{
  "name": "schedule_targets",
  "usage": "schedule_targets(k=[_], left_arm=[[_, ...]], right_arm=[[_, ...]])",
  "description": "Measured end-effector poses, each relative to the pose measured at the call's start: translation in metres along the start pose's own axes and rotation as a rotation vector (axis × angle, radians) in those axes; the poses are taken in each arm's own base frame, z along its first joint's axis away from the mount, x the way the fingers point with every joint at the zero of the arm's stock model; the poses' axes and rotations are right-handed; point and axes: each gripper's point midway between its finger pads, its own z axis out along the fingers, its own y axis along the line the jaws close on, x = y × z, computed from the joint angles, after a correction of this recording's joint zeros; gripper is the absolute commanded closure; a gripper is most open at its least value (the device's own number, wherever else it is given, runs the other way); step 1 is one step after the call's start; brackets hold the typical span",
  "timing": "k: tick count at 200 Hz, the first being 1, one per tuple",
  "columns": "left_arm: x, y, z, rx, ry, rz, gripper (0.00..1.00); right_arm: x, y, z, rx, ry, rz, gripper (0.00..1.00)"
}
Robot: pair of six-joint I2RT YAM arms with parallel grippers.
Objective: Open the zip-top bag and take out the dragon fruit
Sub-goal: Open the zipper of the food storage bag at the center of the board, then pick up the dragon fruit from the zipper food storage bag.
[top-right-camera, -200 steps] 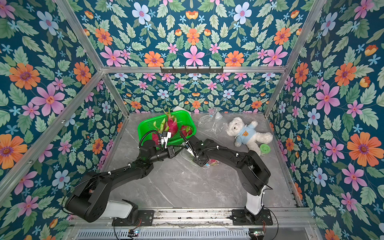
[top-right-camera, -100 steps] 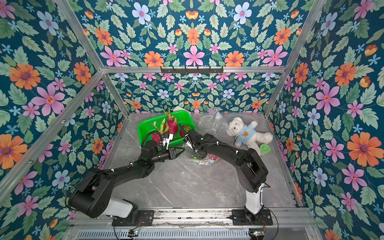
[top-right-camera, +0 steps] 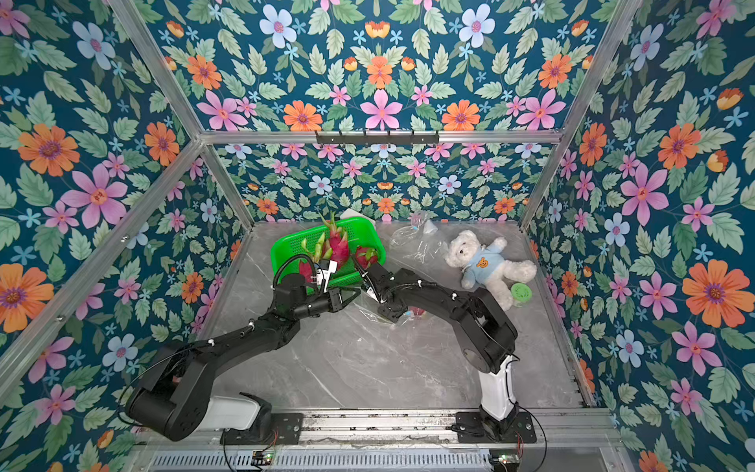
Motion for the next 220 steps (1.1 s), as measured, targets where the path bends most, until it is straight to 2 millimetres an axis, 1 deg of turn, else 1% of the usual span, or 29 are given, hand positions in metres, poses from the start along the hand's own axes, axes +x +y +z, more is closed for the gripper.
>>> schedule_targets(k=[16,30,47,58,76,94,104,107,122,137,150,164,168,182,193,200,209,212,216,220], left_arm=[[0.001,0.001,0.0,-0.002,0.003,-0.008,1.0],[0.003,0.002,-0.001,-0.004,0.004,-0.022,1.0],[0.003,0.001,-0.002,-0.003,0.003,-0.022,1.0],[0.003,0.0,-0.003,-0.001,0.002,-0.02,1.0],[0.002,-0.002,-0.003,0.004,-0.005,-0.014,1.0],[-0.001,-0.003,-0.003,0.01,-0.011,-0.008,1.0],[-0.001,-0.004,-0.003,0.013,-0.011,-0.007,1.0],[-0.001,-0.005,-0.003,0.014,-0.012,-0.008,1.0],[-0.003,-0.006,-0.003,0.018,-0.016,-0.005,1.0],[-0.005,-0.008,-0.003,0.022,-0.019,0.0,1.0],[-0.01,-0.011,-0.002,0.031,-0.031,0.011,1.0],[-0.017,-0.016,-0.002,0.039,-0.042,0.023,1.0],[-0.018,-0.017,-0.002,0.041,-0.045,0.025,0.95],[-0.026,-0.023,-0.001,0.051,-0.057,0.043,0.69],[-0.032,-0.028,0.0,0.058,-0.066,0.065,0.52],[-0.036,-0.03,0.0,0.06,-0.072,0.074,0.4],[-0.04,-0.033,0.0,0.062,-0.077,0.084,0.28],[-0.041,-0.034,-0.001,0.063,-0.078,0.086,0.23],[-0.042,-0.036,-0.001,0.064,-0.08,0.091,0.18],[-0.043,-0.036,-0.001,0.064,-0.082,0.095,0.11]], right_arm=[[-0.006,-0.002,0.011,0.018,0.001,-0.012,0.43],[-0.009,-0.004,0.016,0.029,0.001,-0.011,0.45],[-0.011,-0.006,0.018,0.03,-0.003,-0.006,0.51],[-0.011,-0.009,0.018,0.027,-0.007,0.003,0.6],[-0.009,-0.011,0.018,0.013,-0.009,0.019,0.81],[-0.006,-0.009,0.02,-0.014,-0.007,0.035,0.95],[-0.004,-0.008,0.02,-0.019,-0.002,0.04,1.0],[-0.003,-0.008,0.019,-0.021,-0.002,0.042,1.0],[-0.001,-0.009,0.013,-0.039,-0.01,0.071,1.0],[0.002,-0.011,0.001,-0.059,-0.021,0.105,1.0],[0.001,-0.016,-0.015,-0.075,-0.053,0.146,1.0],[-0.003,-0.022,-0.036,-0.095,-0.107,0.2,1.0],[-0.004,-0.025,-0.044,-0.103,-0.127,0.219,1.0],[-0.008,-0.032,-0.066,-0.131,-0.194,0.289,1.0],[-0.009,-0.039,-0.08,-0.153,-0.241,0.355,1.0],[-0.008,-0.042,-0.086,-0.174,-0.266,0.396,1.0],[-0.007,-0.045,-0.093,-0.201,-0.294,0.456,1.0],[-0.007,-0.045,-0.095,-0.211,-0.301,0.473,1.0],[-0.005,-0.046,-0.097,-0.224,-0.311,0.5,1.0],[-0.004,-0.046,-0.099,-0.235,-0.319,0.523,1.0]])
